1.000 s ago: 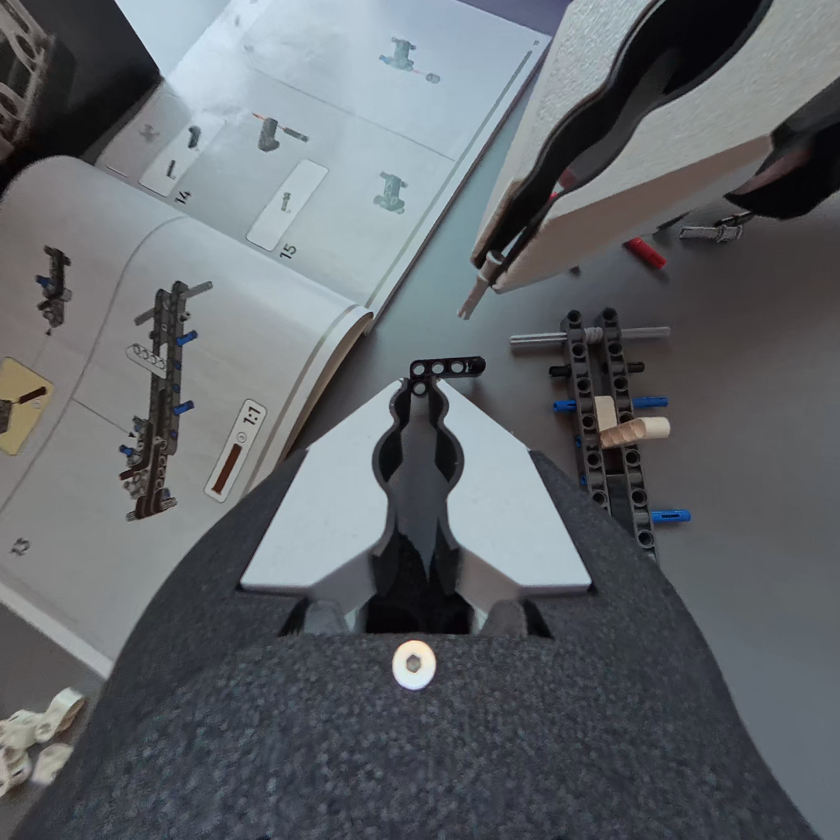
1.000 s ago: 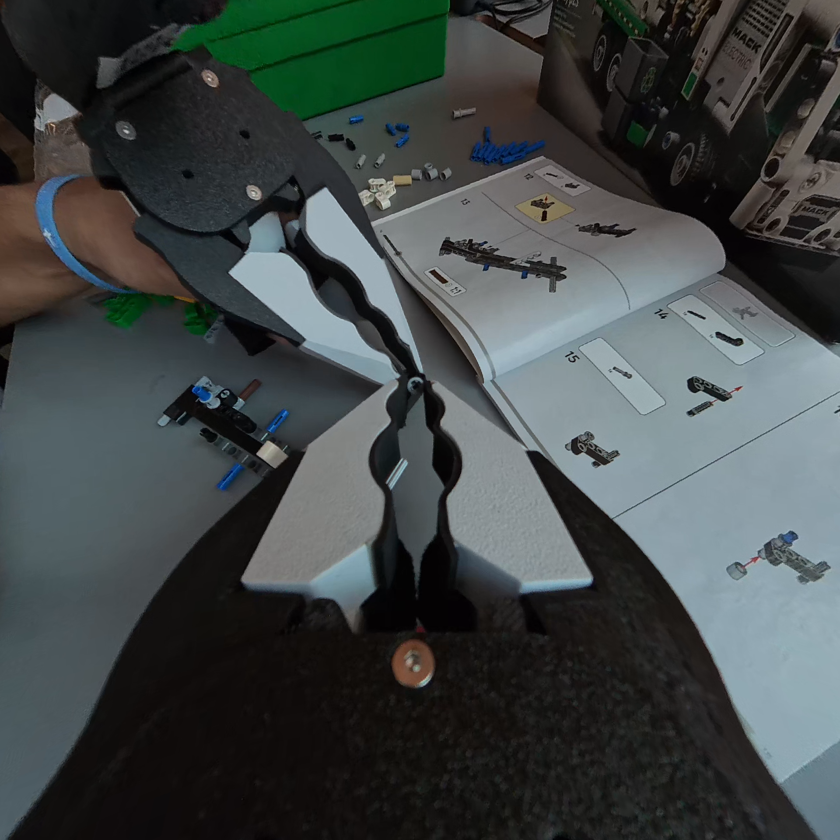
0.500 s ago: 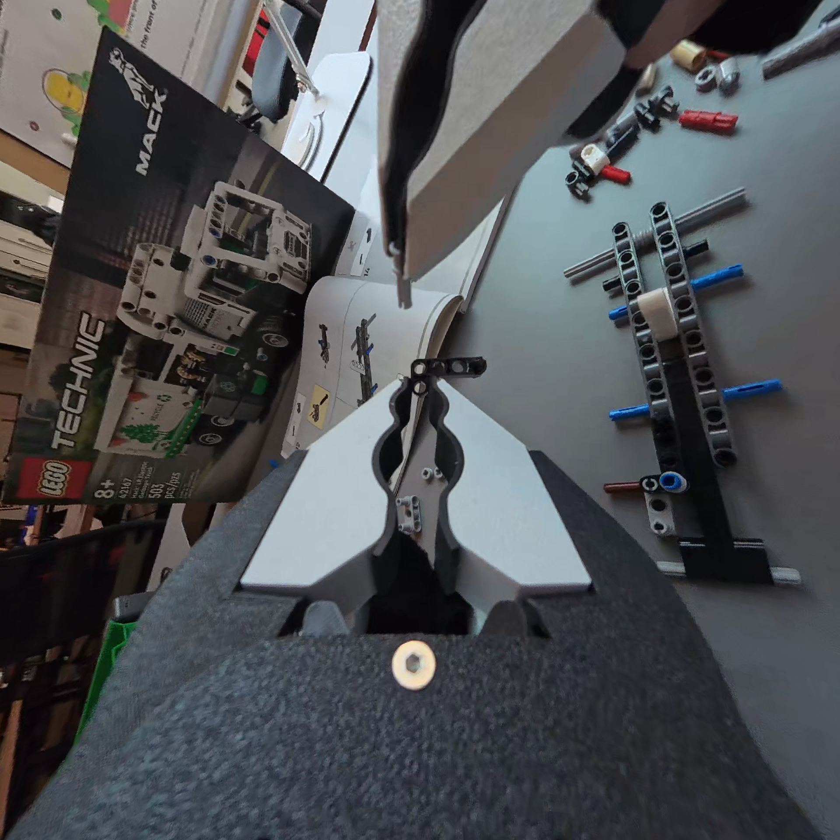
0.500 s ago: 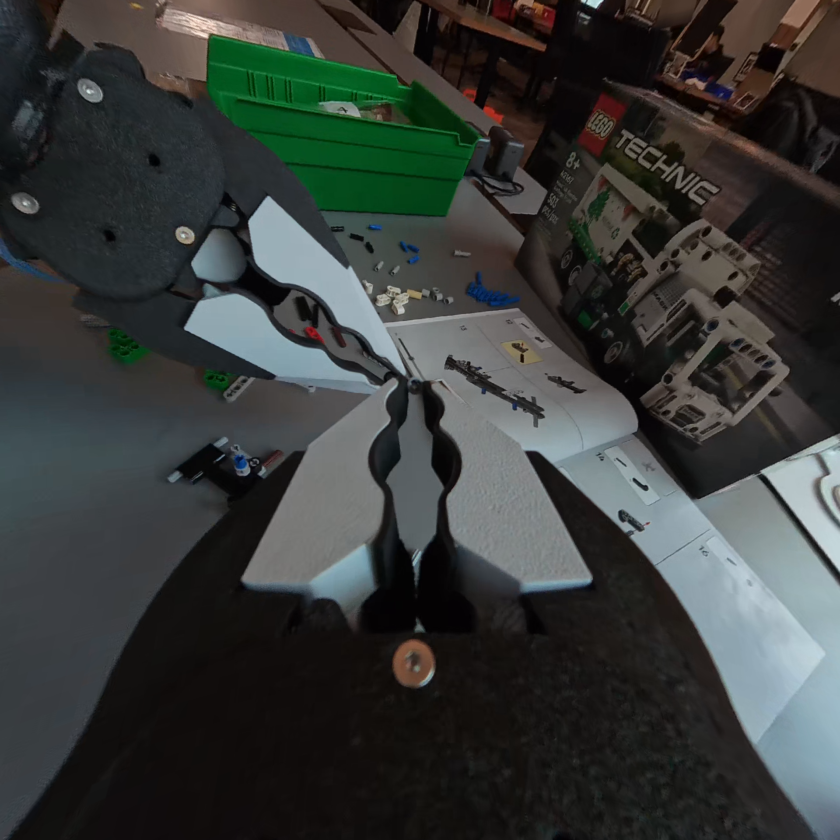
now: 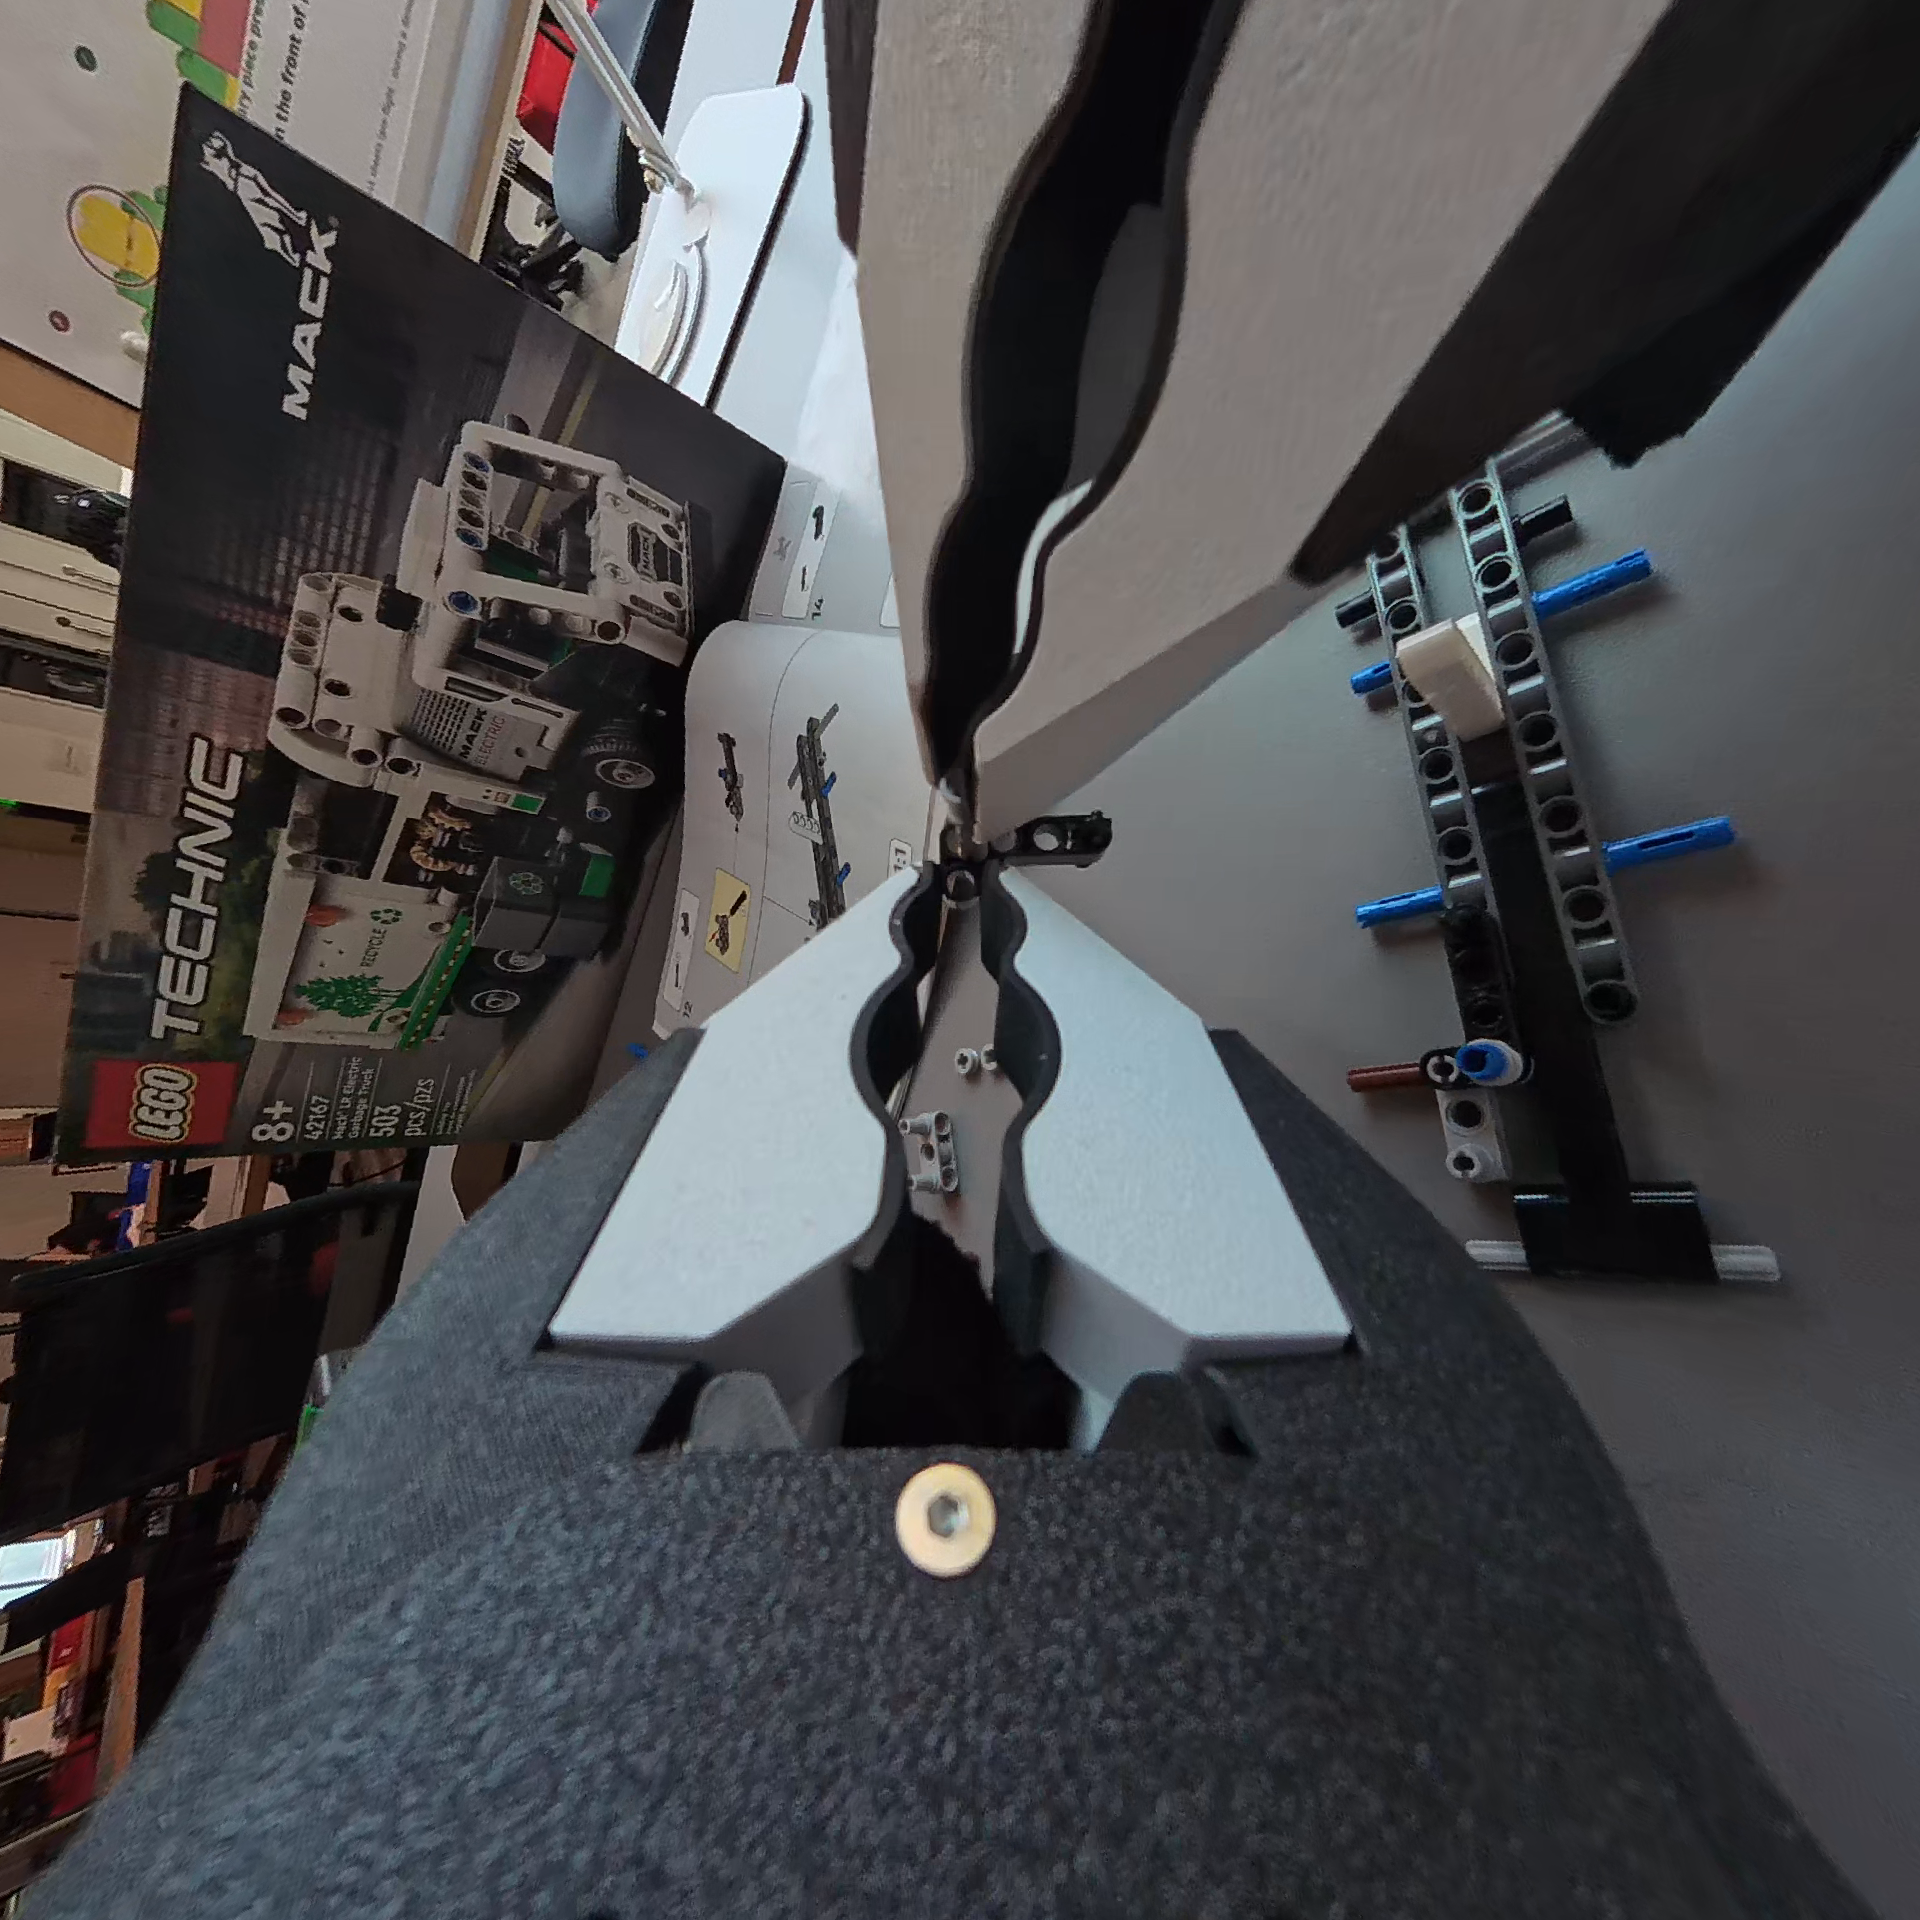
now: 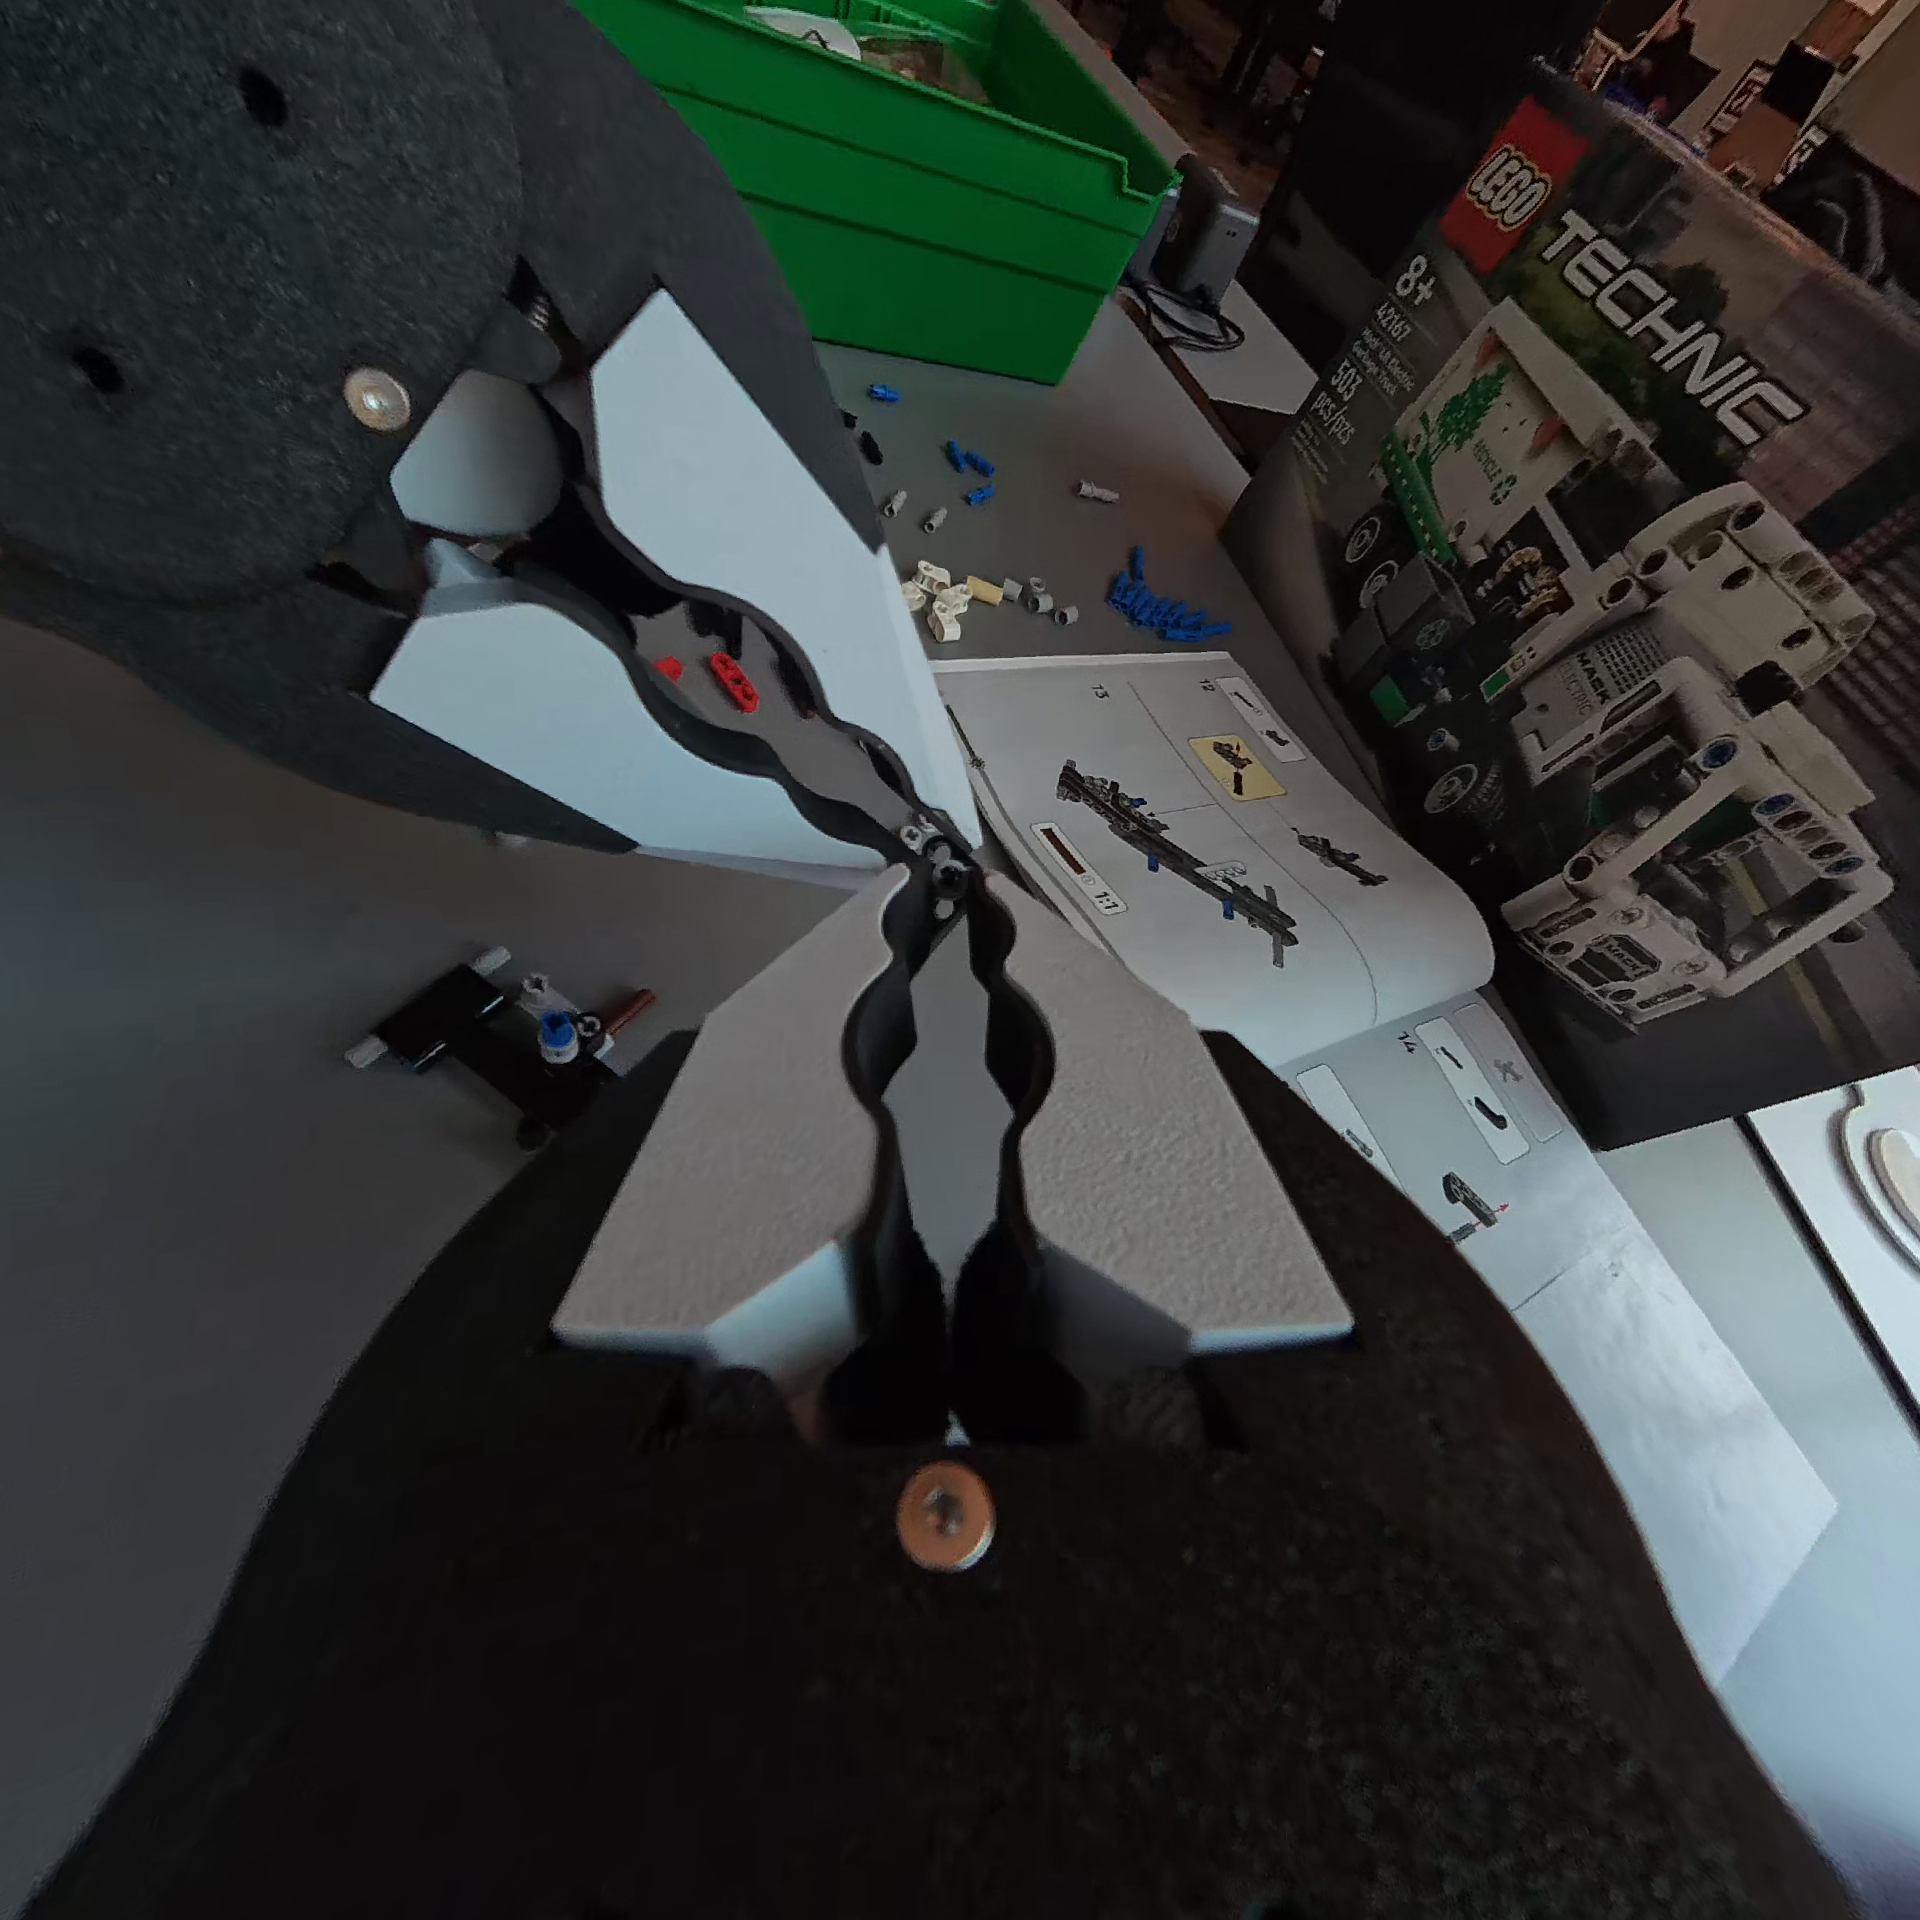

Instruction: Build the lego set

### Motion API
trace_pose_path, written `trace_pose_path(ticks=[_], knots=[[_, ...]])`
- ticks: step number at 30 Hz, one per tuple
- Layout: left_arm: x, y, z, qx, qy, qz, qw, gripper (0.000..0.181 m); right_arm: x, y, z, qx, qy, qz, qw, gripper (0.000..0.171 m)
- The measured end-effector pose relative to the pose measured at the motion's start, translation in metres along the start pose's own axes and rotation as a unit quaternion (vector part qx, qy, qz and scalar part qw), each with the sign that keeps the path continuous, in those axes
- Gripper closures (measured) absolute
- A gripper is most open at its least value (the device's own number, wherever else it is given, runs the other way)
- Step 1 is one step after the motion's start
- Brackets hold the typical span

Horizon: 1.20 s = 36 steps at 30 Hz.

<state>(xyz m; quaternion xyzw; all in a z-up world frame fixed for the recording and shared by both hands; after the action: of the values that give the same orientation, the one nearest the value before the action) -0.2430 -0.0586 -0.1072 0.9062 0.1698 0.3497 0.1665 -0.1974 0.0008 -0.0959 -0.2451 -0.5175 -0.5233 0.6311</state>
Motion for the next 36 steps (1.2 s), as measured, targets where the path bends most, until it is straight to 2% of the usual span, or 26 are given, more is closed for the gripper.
trace_pose_path(ticks=[3, 29, 34, 36], knots=[[0.0008, 0.0004, -0.0008, 0.004, 0.000, -0.002, 1.000, 0.176, 0.0013, -0.0001, -0.0019, -0.012, 0.032, 0.002, 0.999, 0.168], [0.0017, -0.0037, 0.0047, 0.013, -0.040, -0.011, 0.999, 0.176, -0.0027, -0.0006, 0.0021, -0.002, 0.024, -0.013, 1.000, 0.168], [0.0010, -0.0043, 0.0063, 0.011, -0.026, -0.003, 1.000, 0.176, -0.0060, -0.0003, 0.0021, 0.004, 0.021, -0.011, 1.000, 0.168], [0.0023, -0.0026, 0.0031, 0.012, 0.010, 0.013, 1.000, 0.176, -0.0049, 0.0013, 0.0047, 0.000, 0.002, 0.000, 1.000, 0.169]])
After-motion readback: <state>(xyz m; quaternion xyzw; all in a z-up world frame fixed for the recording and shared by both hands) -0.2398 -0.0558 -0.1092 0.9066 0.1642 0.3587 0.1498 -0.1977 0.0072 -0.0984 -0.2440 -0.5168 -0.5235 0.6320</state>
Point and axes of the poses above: each gripper's, where its closed fingertips meet, y back along the fingers, x out of its top, z = x × y across the jaws, the point moved 6 cm from there along y, back along the fingers, and after that the axes turned 12 degrees about z, right-handed, at the moved point
